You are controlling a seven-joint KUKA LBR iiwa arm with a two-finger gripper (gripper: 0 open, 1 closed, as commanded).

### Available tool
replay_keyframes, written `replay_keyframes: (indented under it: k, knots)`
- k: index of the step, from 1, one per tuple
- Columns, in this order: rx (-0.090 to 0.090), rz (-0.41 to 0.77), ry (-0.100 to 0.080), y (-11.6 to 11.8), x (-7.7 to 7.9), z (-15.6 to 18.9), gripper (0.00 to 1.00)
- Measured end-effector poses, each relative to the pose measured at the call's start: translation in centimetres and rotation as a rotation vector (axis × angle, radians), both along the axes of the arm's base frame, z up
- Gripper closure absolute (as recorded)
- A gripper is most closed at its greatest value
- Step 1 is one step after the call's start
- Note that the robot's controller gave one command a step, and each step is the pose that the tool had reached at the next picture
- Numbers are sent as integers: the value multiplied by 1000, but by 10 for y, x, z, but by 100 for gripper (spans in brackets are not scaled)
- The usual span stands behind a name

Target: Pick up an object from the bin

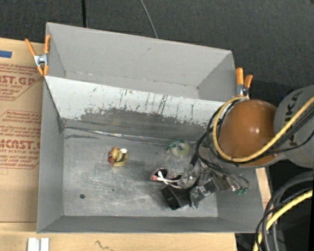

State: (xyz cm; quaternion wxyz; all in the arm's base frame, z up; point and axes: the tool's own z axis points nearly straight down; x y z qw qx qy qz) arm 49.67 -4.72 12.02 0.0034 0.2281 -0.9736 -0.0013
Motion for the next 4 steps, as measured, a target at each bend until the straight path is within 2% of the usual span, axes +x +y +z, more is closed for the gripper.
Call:
replay_keyframes:
  k: [1, 2, 3, 4]
  knots:
    - [0, 0, 1, -1, -1, 14, 100]
    - [0, -17, -8, 0, 3, 28, 100]
    - [2, 187, -4, -8, -2, -15, 100]
    - [6, 342, 4, -5, 10, 21, 100]
